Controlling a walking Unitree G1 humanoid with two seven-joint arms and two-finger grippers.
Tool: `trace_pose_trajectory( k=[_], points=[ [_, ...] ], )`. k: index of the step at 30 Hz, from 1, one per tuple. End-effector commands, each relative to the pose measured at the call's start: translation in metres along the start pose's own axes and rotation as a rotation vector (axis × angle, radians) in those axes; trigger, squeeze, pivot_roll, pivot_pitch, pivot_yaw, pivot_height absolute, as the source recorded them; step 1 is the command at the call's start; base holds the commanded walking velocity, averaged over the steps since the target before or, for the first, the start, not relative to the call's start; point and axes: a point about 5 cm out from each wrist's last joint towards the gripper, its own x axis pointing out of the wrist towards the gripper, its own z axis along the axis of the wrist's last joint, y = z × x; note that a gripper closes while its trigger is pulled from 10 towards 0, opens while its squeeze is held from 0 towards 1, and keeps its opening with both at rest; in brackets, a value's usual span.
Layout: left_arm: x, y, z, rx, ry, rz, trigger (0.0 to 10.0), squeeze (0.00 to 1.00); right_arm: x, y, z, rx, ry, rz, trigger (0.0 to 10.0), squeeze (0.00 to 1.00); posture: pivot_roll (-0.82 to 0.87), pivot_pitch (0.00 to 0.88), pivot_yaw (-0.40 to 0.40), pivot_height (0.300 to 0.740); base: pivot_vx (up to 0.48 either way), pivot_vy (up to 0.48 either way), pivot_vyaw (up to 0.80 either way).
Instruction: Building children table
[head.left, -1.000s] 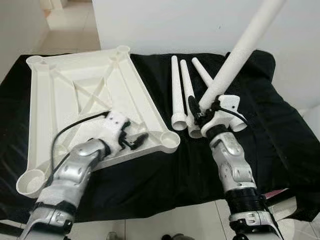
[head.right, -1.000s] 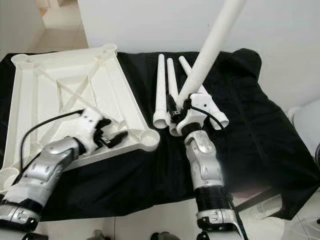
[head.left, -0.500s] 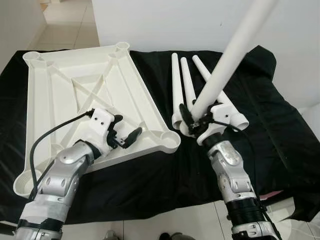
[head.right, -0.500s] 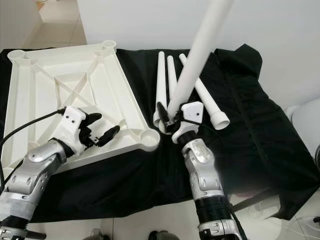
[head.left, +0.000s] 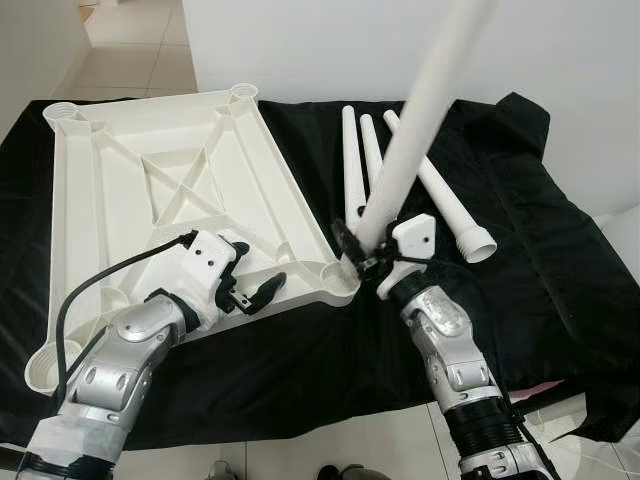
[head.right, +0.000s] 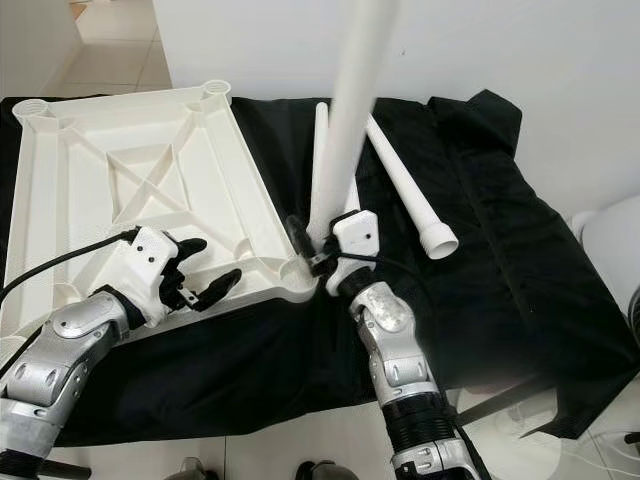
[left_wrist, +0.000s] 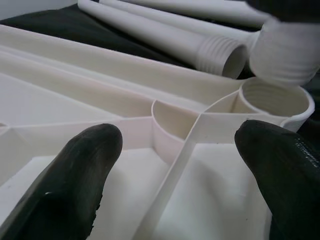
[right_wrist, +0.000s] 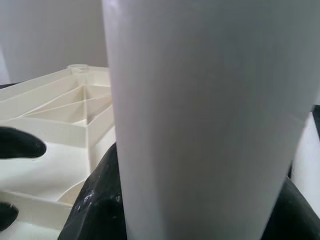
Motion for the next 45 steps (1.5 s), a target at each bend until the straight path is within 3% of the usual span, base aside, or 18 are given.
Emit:
trace_pose_trajectory(
  k=[1,6,11,13,21,27,28,35,36,38,39,45],
  points=[
    [-0.004,-0.013,-0.003,-0.026,0.017,-0.162,10.0,0.0,-0.006,0.002,-0.008,-0.008,0.026,0.021,10.0,0.0,0.02,0.126,-0.063,0.74,0.0,0.0,0.0],
    [-0.002,-0.019,-0.002,-0.041,0.019,-0.195,10.0,0.0,-0.004,0.002,-0.006,0.024,0.001,0.01,10.0,0.0,0.02,0.126,-0.062,0.74,0.0,0.0,0.0],
    [-0.001,-0.019,-0.004,-0.011,0.04,-0.198,10.0,0.0,0.0,-0.007,0.008,0.09,-0.073,-0.064,10.0,0.0,0.02,0.126,-0.06,0.74,0.0,0.0,0.0],
    [-0.004,-0.013,-0.007,-0.013,0.057,-0.192,10.0,0.0,0.0,-0.018,0.013,0.126,-0.1,-0.13,10.0,0.0,0.01,0.129,-0.057,0.74,0.0,0.0,0.0],
    [-0.023,0.002,-0.011,-0.055,0.116,-0.2,10.0,0.0,-0.007,-0.027,0.011,0.111,-0.092,-0.164,10.0,0.0,0.01,0.133,-0.052,0.74,0.0,0.0,0.0],
    [-0.037,-0.004,-0.017,-0.064,0.184,-0.288,10.0,0.0,-0.009,-0.029,0.009,0.11,-0.081,-0.174,10.0,0.0,0.01,0.134,-0.05,0.74,0.0,0.0,0.0],
    [-0.044,-0.008,-0.02,-0.101,0.213,-0.328,10.0,0.0,-0.01,-0.029,0.009,0.111,-0.076,-0.178,10.0,0.0,0.01,0.134,-0.048,0.74,0.0,0.0,0.0],
    [-0.052,-0.011,-0.022,-0.123,0.245,-0.357,10.0,0.0,-0.01,-0.028,0.006,0.103,-0.059,-0.175,10.0,0.0,0.01,0.136,-0.05,0.74,0.0,0.0,0.0],
    [-0.053,-0.01,-0.023,-0.119,0.247,-0.357,9.1,0.0,-0.009,-0.028,0.005,0.102,-0.056,-0.175,10.0,0.0,0.01,0.136,-0.054,0.74,0.0,0.0,0.0],
    [-0.054,-0.008,-0.021,-0.121,0.237,-0.343,9.1,0.0,-0.009,-0.028,0.005,0.1,-0.054,-0.175,10.0,0.0,0.01,0.136,-0.054,0.74,0.0,0.0,0.0],
    [-0.054,-0.005,-0.019,-0.129,0.225,-0.327,10.0,0.0,-0.009,-0.028,0.005,0.1,-0.052,-0.174,10.0,0.0,0.01,0.135,-0.055,0.74,0.0,0.0,0.0],
    [-0.057,0.004,-0.01,-0.142,0.181,-0.275,10.0,0.0,-0.009,-0.028,0.004,0.092,-0.045,-0.169,10.0,0.0,0.01,0.135,-0.055,0.74,0.0,0.0,0.0]
  ],
)
